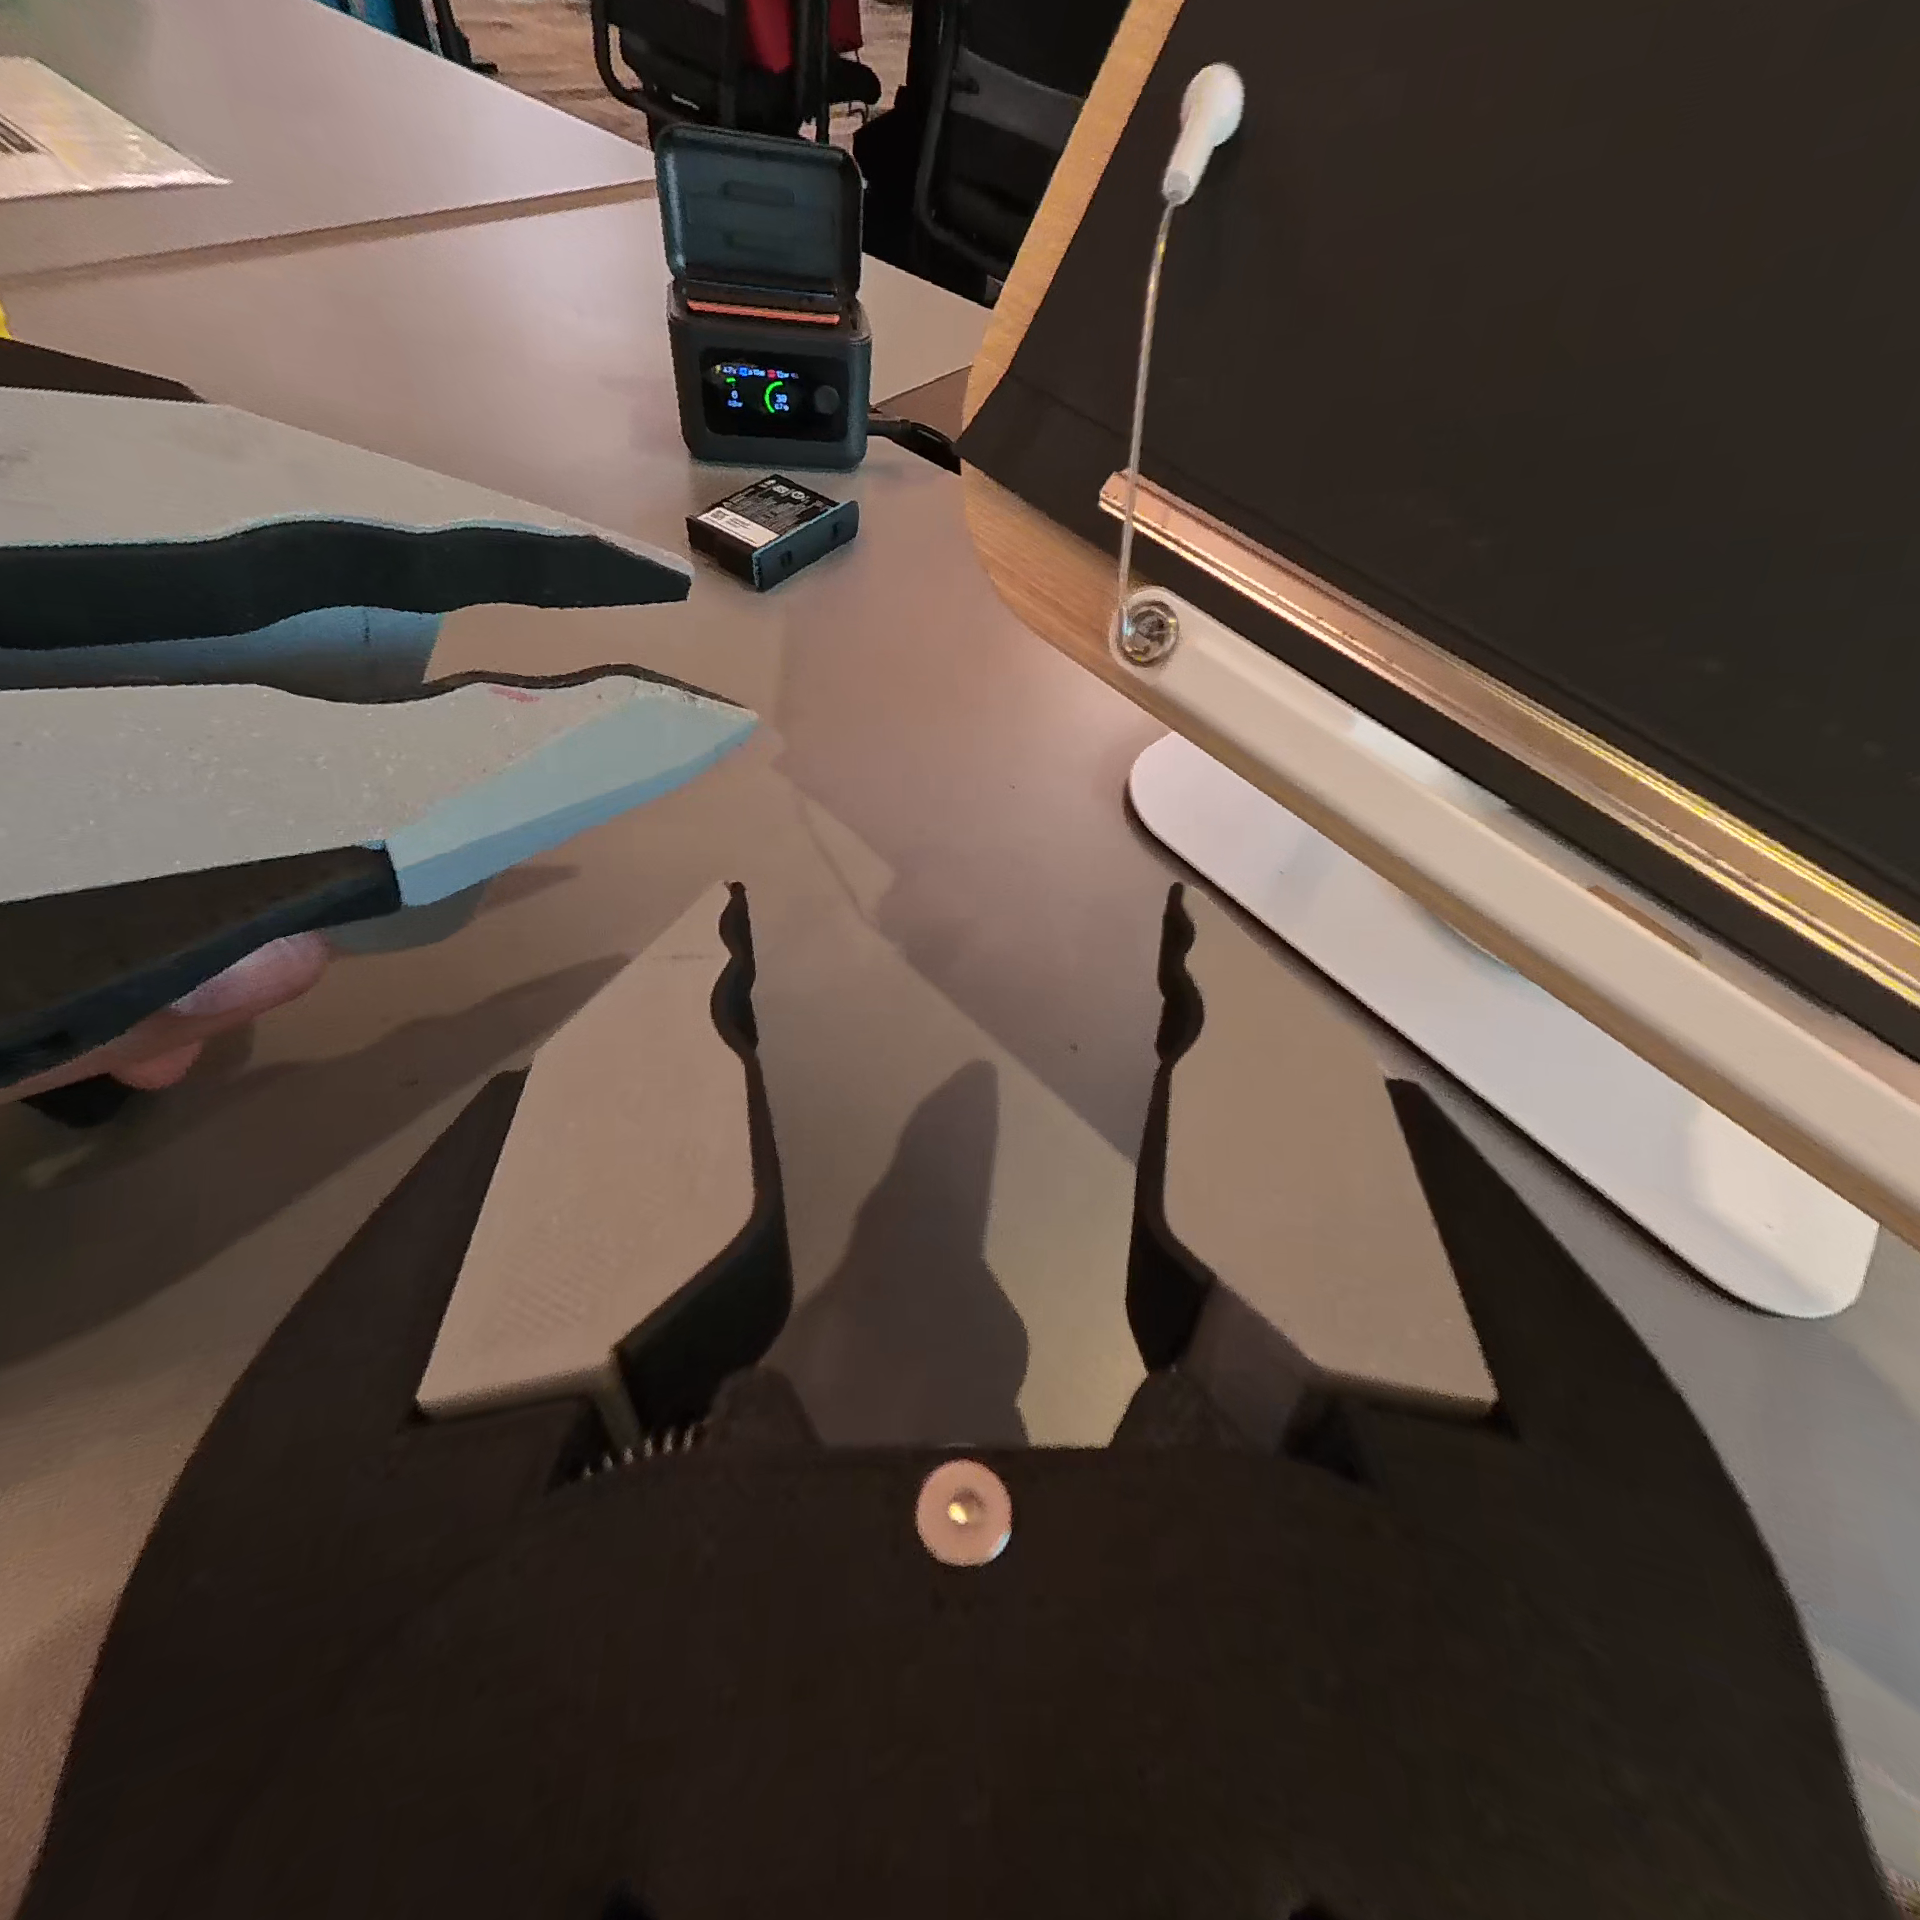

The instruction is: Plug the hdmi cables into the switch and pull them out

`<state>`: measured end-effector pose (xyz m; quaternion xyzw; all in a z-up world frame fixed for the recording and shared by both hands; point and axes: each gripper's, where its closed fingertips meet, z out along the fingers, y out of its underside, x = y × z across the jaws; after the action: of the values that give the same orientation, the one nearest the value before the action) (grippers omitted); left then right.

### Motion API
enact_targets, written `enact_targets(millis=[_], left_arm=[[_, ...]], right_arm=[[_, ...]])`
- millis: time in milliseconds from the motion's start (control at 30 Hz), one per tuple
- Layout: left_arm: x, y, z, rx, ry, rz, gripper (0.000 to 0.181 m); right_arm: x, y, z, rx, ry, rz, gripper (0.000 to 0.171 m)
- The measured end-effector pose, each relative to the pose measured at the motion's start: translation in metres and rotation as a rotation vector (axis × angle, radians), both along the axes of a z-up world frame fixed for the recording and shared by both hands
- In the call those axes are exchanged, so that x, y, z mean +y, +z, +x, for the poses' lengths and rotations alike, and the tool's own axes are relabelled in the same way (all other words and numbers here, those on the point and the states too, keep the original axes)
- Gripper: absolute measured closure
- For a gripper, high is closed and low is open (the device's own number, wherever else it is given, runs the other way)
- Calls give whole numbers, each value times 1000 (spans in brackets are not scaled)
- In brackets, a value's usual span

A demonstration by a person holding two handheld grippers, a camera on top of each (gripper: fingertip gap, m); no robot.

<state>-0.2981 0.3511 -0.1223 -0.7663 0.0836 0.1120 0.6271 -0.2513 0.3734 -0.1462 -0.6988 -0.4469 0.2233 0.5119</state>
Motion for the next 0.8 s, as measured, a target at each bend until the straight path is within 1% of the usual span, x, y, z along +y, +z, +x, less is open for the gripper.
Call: enact_targets(millis=[800], left_arm=[[-1, 0, -2, 12, 6, 1, 159]], right_arm=[[-6, -4, -7, -7, 30, -26, 98]])
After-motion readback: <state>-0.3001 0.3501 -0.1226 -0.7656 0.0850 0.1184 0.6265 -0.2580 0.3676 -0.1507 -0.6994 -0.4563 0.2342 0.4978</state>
